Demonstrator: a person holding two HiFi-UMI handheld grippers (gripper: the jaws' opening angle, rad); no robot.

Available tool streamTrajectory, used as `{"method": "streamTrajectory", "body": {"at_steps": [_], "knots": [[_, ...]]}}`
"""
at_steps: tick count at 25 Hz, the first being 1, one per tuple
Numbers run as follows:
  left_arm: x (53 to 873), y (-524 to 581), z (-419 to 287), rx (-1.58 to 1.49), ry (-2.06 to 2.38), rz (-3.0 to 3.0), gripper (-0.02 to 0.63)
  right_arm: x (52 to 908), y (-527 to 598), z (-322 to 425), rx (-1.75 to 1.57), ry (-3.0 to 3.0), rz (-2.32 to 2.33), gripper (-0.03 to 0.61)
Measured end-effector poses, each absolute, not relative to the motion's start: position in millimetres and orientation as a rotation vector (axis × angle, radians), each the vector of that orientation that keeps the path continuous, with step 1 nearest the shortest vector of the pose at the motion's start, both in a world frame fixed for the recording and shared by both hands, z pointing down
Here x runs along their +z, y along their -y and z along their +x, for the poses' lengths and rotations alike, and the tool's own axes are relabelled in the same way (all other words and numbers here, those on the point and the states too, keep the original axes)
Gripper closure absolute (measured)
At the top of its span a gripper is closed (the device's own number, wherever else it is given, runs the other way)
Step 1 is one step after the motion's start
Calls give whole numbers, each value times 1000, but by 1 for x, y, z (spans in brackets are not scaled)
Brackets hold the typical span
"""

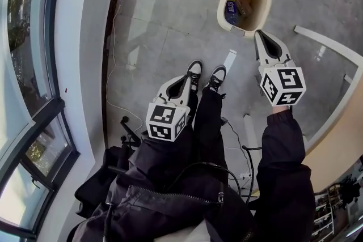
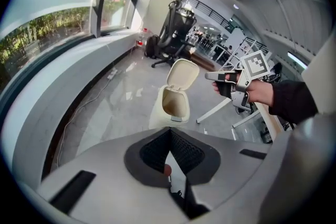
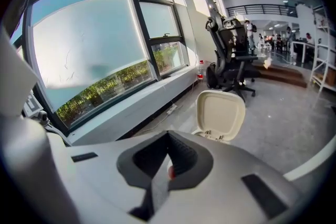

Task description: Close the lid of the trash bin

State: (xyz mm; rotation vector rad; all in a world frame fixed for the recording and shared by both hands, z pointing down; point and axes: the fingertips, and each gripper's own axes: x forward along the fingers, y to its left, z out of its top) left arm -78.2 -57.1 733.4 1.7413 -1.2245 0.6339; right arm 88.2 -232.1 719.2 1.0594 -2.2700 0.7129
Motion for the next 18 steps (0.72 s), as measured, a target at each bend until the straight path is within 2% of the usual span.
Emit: {"method": "streamTrajectory", "body": {"at_steps": [13,18], "knots": [[752,49,-97,624,1233,1669,618,734,354,101,435,2223,1000,574],[756,46,-100,613,1228,1655,618,739,389,107,428,2198,1029,574]]}}
